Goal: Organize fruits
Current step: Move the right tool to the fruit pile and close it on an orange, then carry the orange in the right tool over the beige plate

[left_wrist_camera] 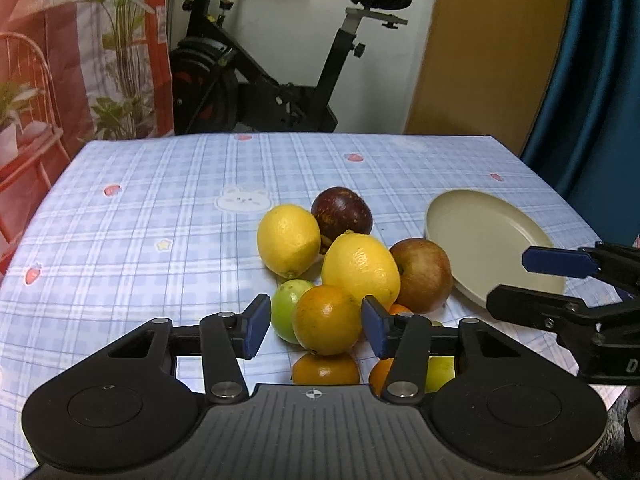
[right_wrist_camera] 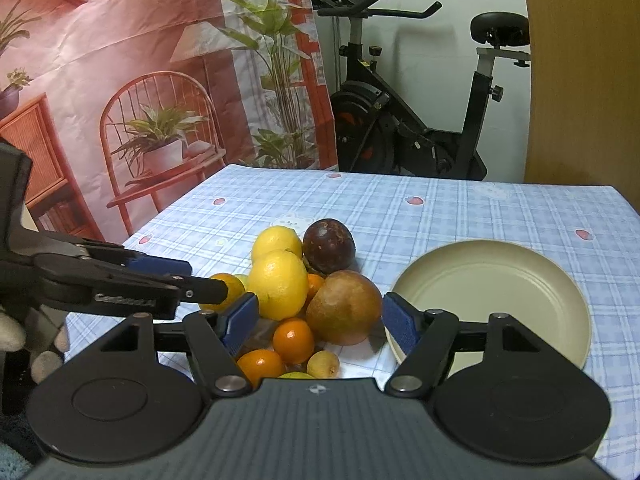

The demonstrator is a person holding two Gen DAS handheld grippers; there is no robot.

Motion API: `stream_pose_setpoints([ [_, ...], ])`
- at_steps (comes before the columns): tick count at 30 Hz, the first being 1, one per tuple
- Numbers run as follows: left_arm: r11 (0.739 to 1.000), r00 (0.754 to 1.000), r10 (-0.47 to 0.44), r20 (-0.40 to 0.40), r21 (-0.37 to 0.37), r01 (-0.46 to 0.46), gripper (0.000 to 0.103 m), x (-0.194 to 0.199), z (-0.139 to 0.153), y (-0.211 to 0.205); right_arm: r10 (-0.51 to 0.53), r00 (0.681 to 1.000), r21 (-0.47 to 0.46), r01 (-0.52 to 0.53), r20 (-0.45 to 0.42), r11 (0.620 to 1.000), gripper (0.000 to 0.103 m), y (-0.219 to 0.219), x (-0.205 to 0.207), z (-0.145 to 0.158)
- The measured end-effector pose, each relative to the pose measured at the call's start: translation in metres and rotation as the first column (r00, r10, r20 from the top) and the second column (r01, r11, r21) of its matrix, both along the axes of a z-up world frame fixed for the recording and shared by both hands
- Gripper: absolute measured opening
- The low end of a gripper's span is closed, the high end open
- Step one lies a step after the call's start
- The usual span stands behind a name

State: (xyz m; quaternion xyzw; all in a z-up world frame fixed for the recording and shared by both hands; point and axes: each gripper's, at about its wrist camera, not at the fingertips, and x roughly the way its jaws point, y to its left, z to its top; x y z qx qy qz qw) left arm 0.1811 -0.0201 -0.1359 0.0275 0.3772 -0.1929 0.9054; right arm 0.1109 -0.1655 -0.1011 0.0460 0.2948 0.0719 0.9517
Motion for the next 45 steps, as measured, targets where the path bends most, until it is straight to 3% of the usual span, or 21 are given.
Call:
stream_pose_setpoints([
  [12, 1.000, 0.999, -0.025, -0.040, -0.011, 0.024, 0.052, 0.004, -0.008, -0.003, 0.003, 1.000, 0.012, -0.003, -0.016, 1.000, 0.072, -0.002, 0.001, -0.005],
  [14, 0.999, 0.999, -0.033, -0.035, -0.010, 0.032, 0.045, 0.003, -0.008, -0.004, 0.002, 1.000, 0.013, -0.001, -0.017, 1.000, 0.072, -0.002, 0.001, -0.005],
  [29, 0.999, 0.999, 0.029, 0.024, -0.030, -0.028, 0.045, -0.004, 0.009, 0.023, 0.042, 0.998, 0.034, -0.041, -0.046, 0.999, 0.070, 0.006, 0.004, -0.012],
  [37, 0.992, 0.994, 0.111, 0.014, -0.054, -0.110, 0.045, -0.008, 0.010, 0.052, 0.123, 0.989, 0.047, -0.120, -0.086, 0.992, 0.067, 0.025, 0.014, -0.018],
  [45, 0.984, 0.986, 0.167, 0.007, -0.062, -0.166, 0.045, -0.014, 0.009, 0.074, 0.263, 0.954, 0.020, -0.263, -0.142, 0.965, 0.057, 0.064, 0.045, -0.028],
])
